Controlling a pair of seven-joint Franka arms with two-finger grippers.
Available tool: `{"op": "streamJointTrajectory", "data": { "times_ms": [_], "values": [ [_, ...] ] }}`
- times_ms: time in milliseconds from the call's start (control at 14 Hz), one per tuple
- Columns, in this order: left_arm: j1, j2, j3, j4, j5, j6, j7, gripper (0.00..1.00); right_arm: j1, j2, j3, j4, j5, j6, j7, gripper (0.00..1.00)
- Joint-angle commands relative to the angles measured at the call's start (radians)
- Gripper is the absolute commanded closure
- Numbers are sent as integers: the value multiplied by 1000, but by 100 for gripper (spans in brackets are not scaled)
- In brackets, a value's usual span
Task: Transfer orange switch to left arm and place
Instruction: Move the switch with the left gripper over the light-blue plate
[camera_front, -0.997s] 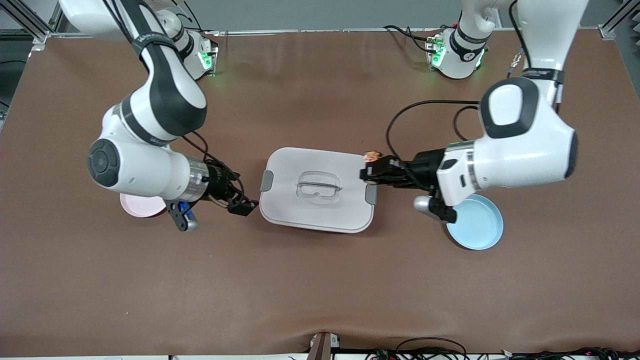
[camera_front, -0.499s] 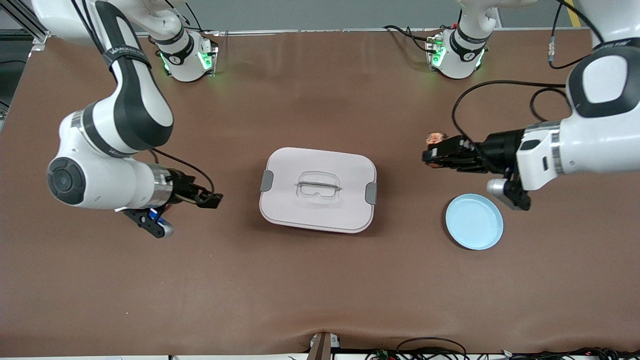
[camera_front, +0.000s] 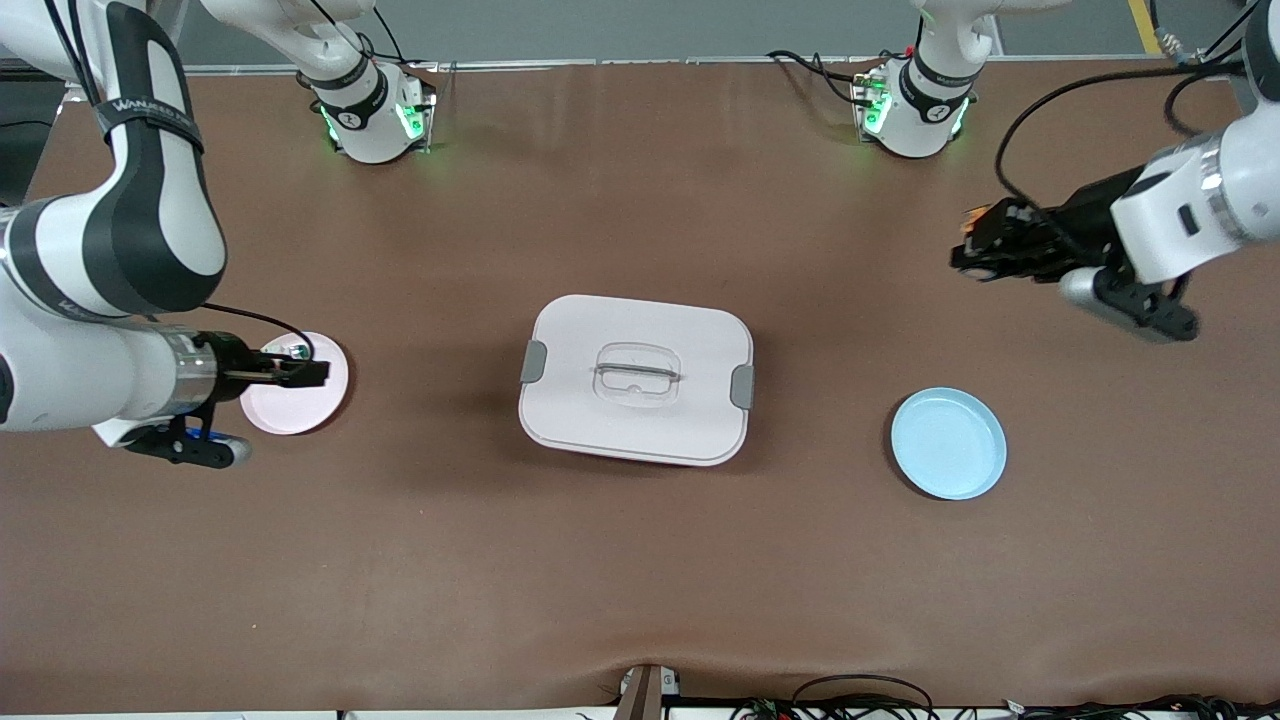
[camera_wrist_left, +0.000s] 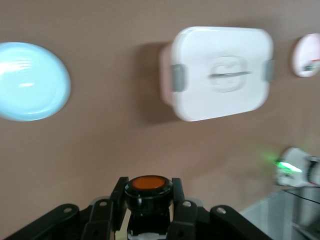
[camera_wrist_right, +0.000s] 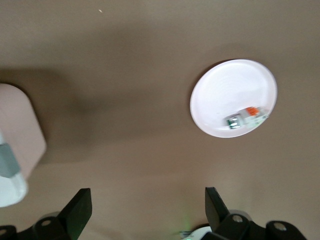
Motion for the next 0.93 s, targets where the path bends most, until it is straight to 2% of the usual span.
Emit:
{"op": "streamJointTrajectory", "data": {
  "times_ms": [0,214,356,570,855],
  "values": [
    [22,-54,3,-21,115,-30,-7,100,-18,-28,17,2,-83,-27,-98,0],
    [51,-43,6,-21,177,-31,-198,100,-62,-42,16,8,-97,-58,-199,0],
    [74,-31,6,-26,209,-30,-476,100,-87,-65,17,8,-129,-85,-286,0],
    [56,1,-10,-24,312,-28,-813,100,-137,-88,19,8,-125,-110,-359,0],
    [59,37,-10,-33,317,13,-988,100,-145,-89,19,8,-128,-111,-316,0]
  ]
}}
